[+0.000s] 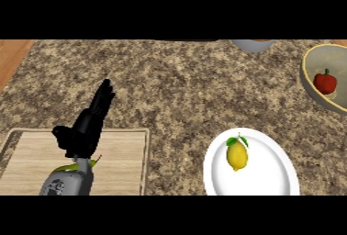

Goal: Pick the bell pepper from the plate and place it in the bowl

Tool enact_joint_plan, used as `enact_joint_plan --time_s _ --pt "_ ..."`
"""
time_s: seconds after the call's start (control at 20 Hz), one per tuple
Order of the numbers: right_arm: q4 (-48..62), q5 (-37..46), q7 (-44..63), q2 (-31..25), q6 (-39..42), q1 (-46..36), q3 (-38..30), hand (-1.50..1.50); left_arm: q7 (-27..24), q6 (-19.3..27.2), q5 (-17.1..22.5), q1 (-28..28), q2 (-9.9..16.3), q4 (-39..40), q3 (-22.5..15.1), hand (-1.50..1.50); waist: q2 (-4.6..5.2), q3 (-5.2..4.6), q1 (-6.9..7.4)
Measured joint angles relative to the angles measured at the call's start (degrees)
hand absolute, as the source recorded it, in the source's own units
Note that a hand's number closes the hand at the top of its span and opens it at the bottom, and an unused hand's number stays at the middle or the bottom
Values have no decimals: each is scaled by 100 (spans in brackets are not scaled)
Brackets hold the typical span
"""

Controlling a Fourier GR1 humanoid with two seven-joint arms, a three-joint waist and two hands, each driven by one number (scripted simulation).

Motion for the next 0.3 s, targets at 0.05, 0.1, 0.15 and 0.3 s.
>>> enact_joint_plan --time_s 0.05,0.1,0.15,0.3 --pt "-22 -19 29 -5 58 50 -2 -150 -4 11 -8 -26 -4 35 7 0 2 1 -9" --pt "-64 -33 38 -22 125 113 4 -150 -4 44 -30 -45 -29 68 1 0 1 2 -26" --pt "-109 -55 58 -49 186 151 3 -150 -21 44 -22 -124 -1 146 55 0 3 3 -47" --pt "-231 -96 72 -80 251 310 15 -150 -14 95 -55 -155 -74 153 7 0 3 8 -45"
